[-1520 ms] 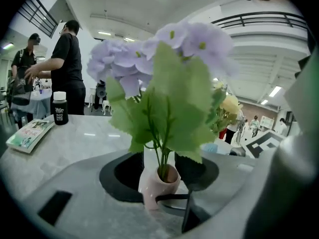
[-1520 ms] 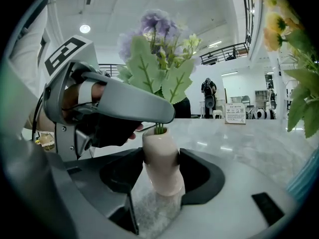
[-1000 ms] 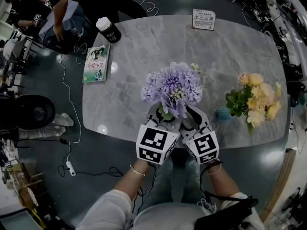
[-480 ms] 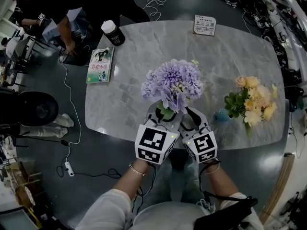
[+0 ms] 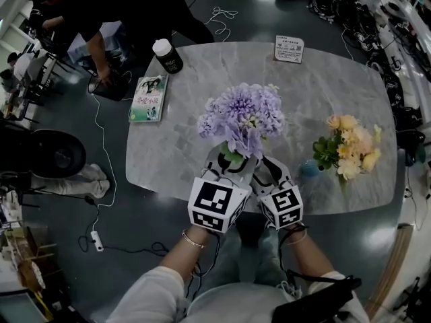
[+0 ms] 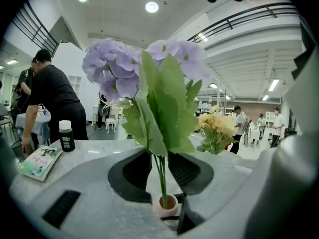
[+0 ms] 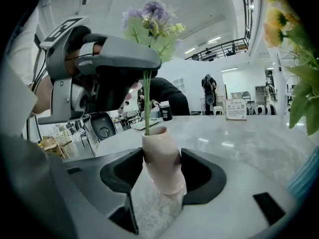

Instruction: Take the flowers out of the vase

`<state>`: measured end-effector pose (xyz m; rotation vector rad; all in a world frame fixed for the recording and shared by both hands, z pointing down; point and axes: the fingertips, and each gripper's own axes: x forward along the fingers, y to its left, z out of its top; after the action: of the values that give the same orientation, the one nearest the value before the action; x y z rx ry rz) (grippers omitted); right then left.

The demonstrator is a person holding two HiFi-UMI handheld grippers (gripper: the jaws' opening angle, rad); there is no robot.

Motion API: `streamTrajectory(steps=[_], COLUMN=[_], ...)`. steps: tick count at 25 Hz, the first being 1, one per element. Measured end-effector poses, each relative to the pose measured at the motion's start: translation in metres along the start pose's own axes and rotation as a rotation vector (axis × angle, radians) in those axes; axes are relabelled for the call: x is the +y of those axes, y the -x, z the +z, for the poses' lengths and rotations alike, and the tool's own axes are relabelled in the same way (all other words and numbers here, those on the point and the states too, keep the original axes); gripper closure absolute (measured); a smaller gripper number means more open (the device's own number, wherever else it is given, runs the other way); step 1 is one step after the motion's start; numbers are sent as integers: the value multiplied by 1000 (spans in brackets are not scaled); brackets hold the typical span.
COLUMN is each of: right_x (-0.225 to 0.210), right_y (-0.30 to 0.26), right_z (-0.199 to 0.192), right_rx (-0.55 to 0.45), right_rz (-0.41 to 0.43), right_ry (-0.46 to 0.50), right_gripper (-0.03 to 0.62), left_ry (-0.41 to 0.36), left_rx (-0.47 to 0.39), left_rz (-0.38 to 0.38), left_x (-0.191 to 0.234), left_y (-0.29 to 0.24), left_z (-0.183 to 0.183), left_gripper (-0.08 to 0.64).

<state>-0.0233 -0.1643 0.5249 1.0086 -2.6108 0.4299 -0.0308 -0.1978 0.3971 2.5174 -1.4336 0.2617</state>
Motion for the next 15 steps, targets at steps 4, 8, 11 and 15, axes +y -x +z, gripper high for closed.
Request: streamTrajectory(steps=[4,8,11,15], right_x=[-2,-3,-2,1], right_y=[-2,0,3,9], right_z=[-8,-10,-4,6], right_rx=[34,49,43,38], right_rz=[-8,-24,-23,-15], right_ry=[-10,8,13,26], right_gripper=[370,370,368,368], left_ry=[1,2,5,8], left_rx=[-28,-52,-71,-97], left_rz=[10,20,27,35], left_x=[0,0,0,0], left_y=[6,12,17,23], left_z=[13,23,32,45], left_gripper=[453,453,453,453])
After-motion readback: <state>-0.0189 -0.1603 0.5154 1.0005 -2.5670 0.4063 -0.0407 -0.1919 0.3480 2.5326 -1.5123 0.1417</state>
